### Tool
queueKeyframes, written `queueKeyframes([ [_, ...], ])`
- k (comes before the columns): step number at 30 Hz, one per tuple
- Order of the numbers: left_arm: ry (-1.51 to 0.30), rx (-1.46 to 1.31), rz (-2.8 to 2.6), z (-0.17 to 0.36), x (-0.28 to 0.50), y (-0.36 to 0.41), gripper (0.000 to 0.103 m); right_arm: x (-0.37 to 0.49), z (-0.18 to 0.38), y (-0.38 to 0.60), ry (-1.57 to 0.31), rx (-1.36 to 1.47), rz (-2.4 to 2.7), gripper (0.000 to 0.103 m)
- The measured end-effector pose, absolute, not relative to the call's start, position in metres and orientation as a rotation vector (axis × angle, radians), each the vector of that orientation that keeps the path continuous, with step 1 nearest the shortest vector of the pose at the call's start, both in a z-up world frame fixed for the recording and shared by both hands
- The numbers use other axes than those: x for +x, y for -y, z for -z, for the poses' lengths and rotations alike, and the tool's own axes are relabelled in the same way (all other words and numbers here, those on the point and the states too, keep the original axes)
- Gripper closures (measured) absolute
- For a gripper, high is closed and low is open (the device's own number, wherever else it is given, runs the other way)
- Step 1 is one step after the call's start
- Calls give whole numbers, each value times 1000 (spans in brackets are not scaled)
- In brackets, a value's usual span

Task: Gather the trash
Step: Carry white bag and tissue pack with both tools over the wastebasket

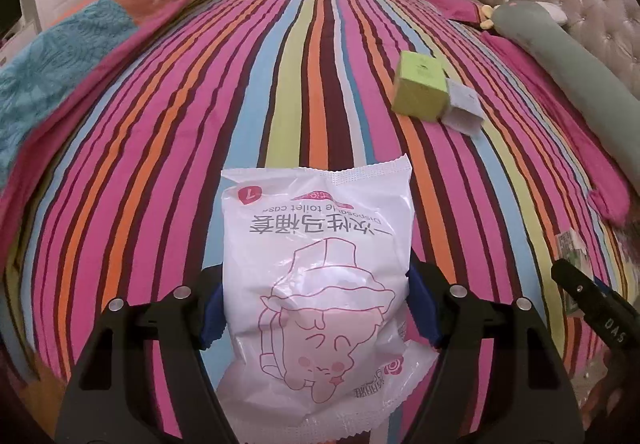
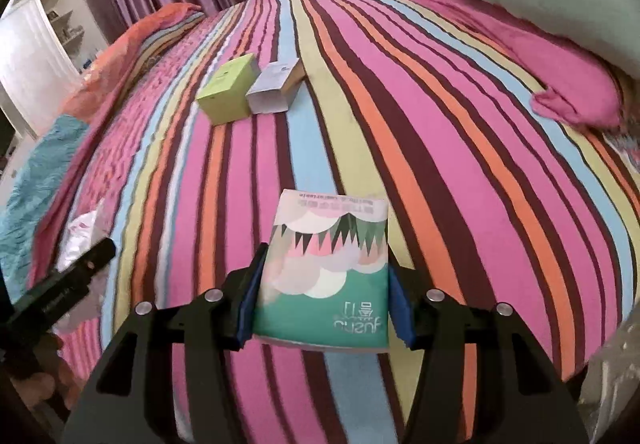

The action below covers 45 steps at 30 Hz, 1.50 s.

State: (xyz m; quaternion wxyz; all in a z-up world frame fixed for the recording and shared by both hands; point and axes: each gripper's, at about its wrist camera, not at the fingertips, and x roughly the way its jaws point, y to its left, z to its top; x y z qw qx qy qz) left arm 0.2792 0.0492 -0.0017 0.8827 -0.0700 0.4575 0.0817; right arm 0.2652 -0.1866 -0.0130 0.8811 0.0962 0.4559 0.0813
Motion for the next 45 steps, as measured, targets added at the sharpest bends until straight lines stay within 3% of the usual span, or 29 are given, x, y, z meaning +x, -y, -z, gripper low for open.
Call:
queueKeyframes([
  [9,-944,-133,-116,-2,190,-34,32,190,-1,182,-927,207,-236,52],
  [24,-1067,-113,-69,51,68,-16,32,98,26,167,-1002,144,-276,52],
  [33,-1309,-138,33,120,52,11,32,87,74,177,-1151,130,-236,52],
  [45,-1568,-222,-6,191,68,4,32,94,193,196,-1607,376,-191,52],
])
